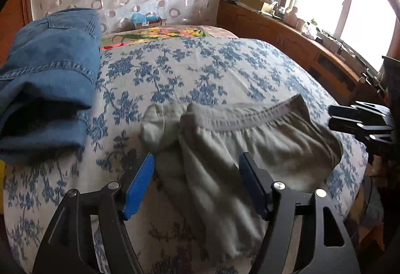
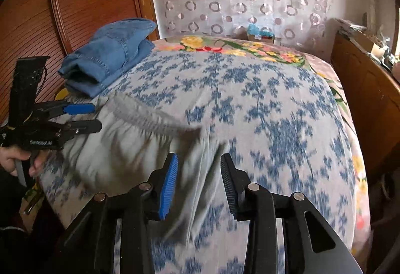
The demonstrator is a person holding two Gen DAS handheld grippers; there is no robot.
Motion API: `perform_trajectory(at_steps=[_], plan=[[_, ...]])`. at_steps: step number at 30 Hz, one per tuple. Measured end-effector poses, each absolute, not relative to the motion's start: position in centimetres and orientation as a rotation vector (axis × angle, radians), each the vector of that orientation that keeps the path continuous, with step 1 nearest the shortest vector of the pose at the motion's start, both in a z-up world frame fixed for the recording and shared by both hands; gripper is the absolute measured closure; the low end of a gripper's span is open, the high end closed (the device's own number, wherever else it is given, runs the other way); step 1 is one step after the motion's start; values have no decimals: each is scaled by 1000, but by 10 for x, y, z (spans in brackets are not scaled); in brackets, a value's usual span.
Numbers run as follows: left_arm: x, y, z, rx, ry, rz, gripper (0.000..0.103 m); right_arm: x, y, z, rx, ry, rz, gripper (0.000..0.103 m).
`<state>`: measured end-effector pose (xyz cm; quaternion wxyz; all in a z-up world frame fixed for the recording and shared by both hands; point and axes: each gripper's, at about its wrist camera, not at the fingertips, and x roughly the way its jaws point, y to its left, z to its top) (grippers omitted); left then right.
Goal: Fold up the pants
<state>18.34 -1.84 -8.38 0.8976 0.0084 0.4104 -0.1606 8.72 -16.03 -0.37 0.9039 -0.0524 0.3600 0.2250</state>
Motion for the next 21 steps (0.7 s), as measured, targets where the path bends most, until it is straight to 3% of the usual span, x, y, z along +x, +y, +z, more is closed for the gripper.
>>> perform_trajectory(at_steps=[16,19,21], plan=[[178,-19,-98,39,859,-303,28,27,-179,-12,-101,813,468,67],[178,-19,-98,37,858,-305,28,34,-176,-15,-104,818,472,76],[178,-19,-98,38,857,-306,28,39,-171,-19,-122,834,487,91]])
